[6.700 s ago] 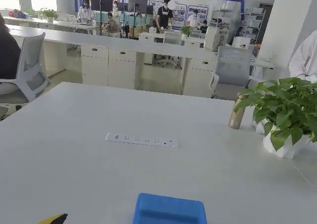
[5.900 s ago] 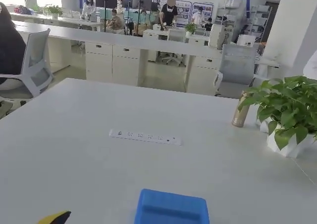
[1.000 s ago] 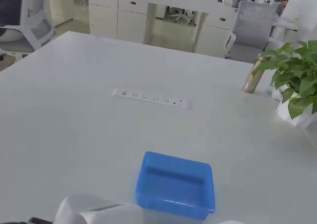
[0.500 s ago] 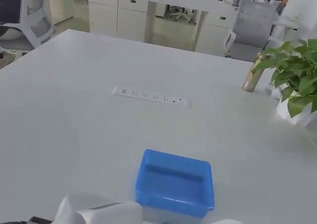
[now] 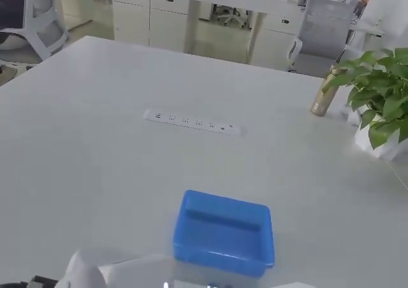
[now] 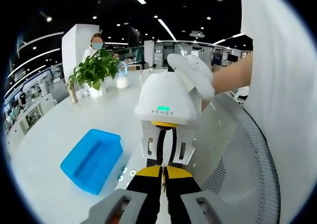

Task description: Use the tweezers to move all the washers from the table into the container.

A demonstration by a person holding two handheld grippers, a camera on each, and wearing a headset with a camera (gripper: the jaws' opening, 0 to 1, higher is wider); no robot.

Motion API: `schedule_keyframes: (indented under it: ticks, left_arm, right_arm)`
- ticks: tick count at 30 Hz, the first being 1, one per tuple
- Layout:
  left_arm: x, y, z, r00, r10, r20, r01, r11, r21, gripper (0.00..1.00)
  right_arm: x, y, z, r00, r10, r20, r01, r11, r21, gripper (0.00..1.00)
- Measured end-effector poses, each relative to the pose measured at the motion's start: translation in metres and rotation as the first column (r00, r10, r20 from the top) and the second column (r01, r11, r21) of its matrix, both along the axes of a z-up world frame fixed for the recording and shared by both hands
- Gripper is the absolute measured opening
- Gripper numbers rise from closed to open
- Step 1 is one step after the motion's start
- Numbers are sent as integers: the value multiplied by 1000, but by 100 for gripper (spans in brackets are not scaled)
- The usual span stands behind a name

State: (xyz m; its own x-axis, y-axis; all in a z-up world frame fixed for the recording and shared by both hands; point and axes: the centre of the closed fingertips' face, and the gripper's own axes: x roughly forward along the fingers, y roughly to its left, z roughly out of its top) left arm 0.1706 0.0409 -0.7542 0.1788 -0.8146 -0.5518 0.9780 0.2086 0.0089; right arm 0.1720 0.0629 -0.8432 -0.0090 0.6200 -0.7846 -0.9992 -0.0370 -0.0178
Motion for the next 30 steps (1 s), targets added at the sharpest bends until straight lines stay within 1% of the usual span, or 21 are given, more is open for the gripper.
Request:
schedule_keyframes:
  ticks: [2, 8, 13, 17, 19, 21, 22, 23, 24, 25, 26, 28, 30]
  left_arm:
    - [0, -1, 0, 1000, -10, -8, 10, 1000, 2, 0]
    - [1, -7, 1, 999, -42, 7, 42, 999, 8, 0]
    - [1, -9, 1, 998, -56, 10, 56, 998, 12, 0]
    - [2, -9, 0, 998, -55, 6, 55, 998, 6, 0]
    - [3, -7, -1, 999, -41, 8, 41, 999, 12, 0]
    - [4, -6, -1, 1000, -29, 6, 29, 1000, 11, 6]
    - [4, -5, -1, 1000, -26, 4, 26, 1000, 10, 7]
    - [3, -5, -1, 1000, -29, 4, 29, 1000, 9, 5]
    - [1, -5, -1, 999, -44, 4, 44, 999, 10, 0]
    - [-1, -5, -2, 998, -57, 5, 57, 998, 14, 0]
    - [0, -5, -2, 999, -50, 8, 50, 999, 18, 0]
    - [-1, -7, -2, 998, -56, 9, 56, 998, 16, 0]
    - [0, -7, -1, 999, -53, 13, 53, 998, 17, 0]
  right_arm:
    - [0, 0, 0, 1000, -2, -4, 2, 1000, -4, 4]
    - [1, -3, 0, 1000, -23, -3, 23, 1000, -20, 7]
    - [1, -8, 5, 999, -45, -6, 45, 999, -8, 7]
    - [0, -8, 6, 999, -45, -2, 45, 999, 11, 5]
    - [0, -8, 6, 999, -52, -10, 52, 998, 23, 5]
    - [0, -8, 6, 998, -57, -12, 57, 998, 26, 5]
    - [0, -8, 7, 998, -58, -12, 58, 998, 25, 5]
    - [0, -8, 7, 998, -57, -13, 57, 998, 25, 5]
    - [0, -8, 7, 998, -57, -13, 58, 998, 25, 5]
    - [0, -8, 6, 998, -61, -15, 62, 998, 26, 6]
    - [0, -8, 6, 998, -64, -18, 64, 998, 25, 6]
    - [-1, -8, 6, 997, -67, -24, 68, 997, 22, 6]
    - [-1, -9, 6, 999, -44, -6, 44, 999, 18, 5]
